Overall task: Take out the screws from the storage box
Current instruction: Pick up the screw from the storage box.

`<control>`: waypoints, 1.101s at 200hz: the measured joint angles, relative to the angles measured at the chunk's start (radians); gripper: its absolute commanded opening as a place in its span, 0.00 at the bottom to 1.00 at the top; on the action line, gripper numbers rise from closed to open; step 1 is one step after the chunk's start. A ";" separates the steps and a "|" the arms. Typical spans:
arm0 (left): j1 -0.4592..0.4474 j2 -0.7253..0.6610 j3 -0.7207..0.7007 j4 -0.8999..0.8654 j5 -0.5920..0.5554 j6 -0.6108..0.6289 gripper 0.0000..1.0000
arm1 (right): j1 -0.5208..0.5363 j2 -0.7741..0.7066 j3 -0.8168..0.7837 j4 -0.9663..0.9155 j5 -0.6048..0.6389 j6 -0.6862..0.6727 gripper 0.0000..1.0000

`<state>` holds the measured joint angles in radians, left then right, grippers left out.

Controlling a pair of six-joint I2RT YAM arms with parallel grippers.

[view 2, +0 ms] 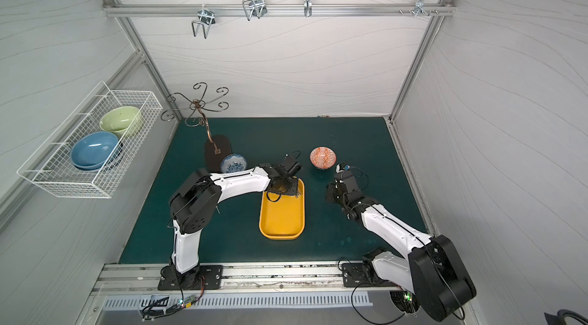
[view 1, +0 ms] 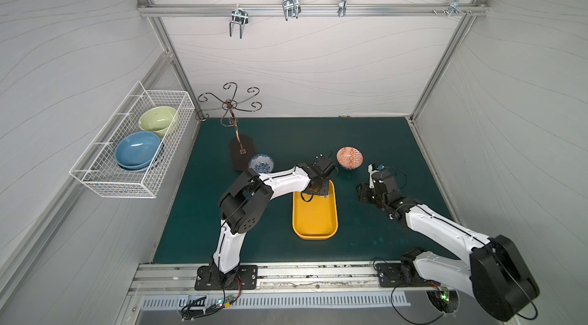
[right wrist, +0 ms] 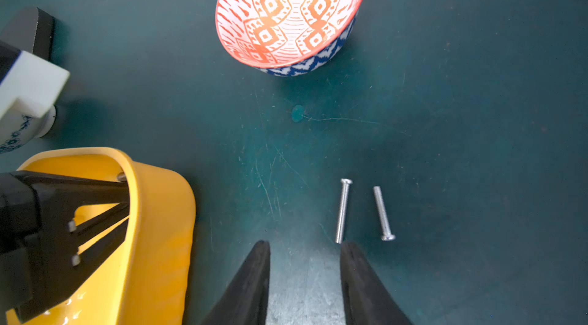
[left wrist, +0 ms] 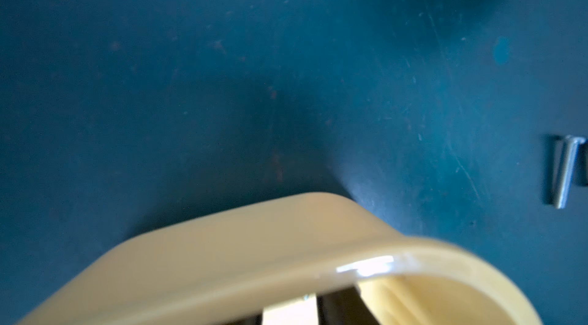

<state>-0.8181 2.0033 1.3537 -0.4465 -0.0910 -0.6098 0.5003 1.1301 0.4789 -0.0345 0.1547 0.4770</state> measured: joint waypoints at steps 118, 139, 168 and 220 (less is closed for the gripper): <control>0.002 0.010 0.020 0.000 0.022 -0.003 0.00 | 0.000 0.017 0.000 0.003 -0.014 -0.006 0.41; 0.003 0.002 0.015 0.003 0.023 -0.003 0.00 | 0.000 0.014 0.000 0.005 -0.015 -0.006 0.41; 0.007 -0.055 -0.046 0.010 0.022 -0.003 0.00 | 0.000 -0.014 -0.001 0.008 -0.017 -0.007 0.42; 0.011 -0.137 -0.064 0.011 0.016 -0.003 0.00 | 0.003 -0.052 -0.012 0.028 -0.033 -0.023 0.45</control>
<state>-0.8066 1.8660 1.2896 -0.4351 -0.0746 -0.6125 0.5037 1.0779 0.4667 -0.0063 0.1219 0.4541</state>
